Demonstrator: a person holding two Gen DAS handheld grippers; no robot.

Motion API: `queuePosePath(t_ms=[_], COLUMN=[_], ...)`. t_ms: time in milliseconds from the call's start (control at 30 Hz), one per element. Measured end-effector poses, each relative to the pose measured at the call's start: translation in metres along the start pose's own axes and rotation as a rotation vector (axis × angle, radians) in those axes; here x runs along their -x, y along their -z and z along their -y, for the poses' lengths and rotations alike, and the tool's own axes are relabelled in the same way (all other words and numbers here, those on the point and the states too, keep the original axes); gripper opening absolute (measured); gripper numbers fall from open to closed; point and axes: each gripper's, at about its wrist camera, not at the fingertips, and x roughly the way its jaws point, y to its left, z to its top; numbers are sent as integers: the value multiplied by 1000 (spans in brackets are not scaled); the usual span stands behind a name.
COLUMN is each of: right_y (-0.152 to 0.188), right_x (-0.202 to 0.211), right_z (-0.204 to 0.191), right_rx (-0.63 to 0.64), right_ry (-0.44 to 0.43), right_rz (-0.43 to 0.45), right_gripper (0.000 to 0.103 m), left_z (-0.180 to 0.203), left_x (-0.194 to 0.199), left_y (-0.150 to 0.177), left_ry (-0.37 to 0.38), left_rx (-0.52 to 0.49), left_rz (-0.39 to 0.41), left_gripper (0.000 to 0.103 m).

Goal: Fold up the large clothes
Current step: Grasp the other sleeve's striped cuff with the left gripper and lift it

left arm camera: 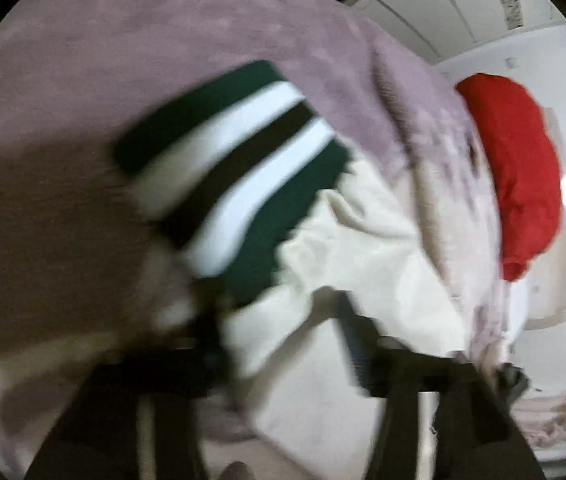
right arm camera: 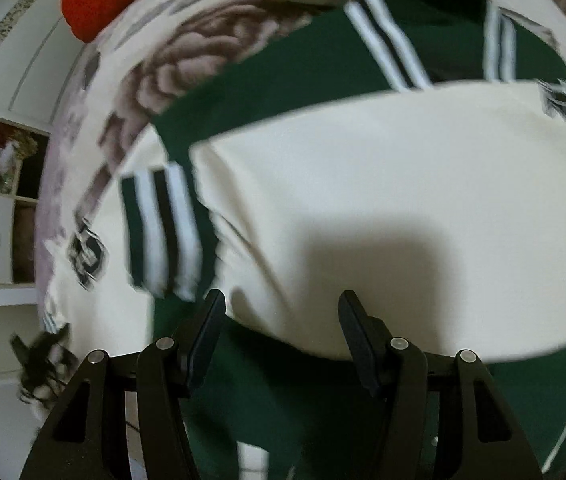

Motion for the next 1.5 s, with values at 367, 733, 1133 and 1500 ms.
queuePosePath(t_ms=[367, 733, 1133, 1500], right_y=[-28, -3, -14, -20], right_x=[-54, 2, 6, 78], right_z=[-44, -13, 13, 77], right_rx=[49, 173, 283, 174], right_ry=[-73, 305, 599, 404], right_rz=[-160, -40, 33, 106], right_gripper=[63, 63, 74, 83], left_z=[35, 68, 276, 432], left_x=[-14, 44, 114, 94], left_y=[-1, 8, 58, 270], left_ry=[-153, -253, -250, -145], left_rx=[-106, -190, -612, -1054], left_rz=[-36, 213, 434, 373], left_gripper=[103, 5, 4, 3])
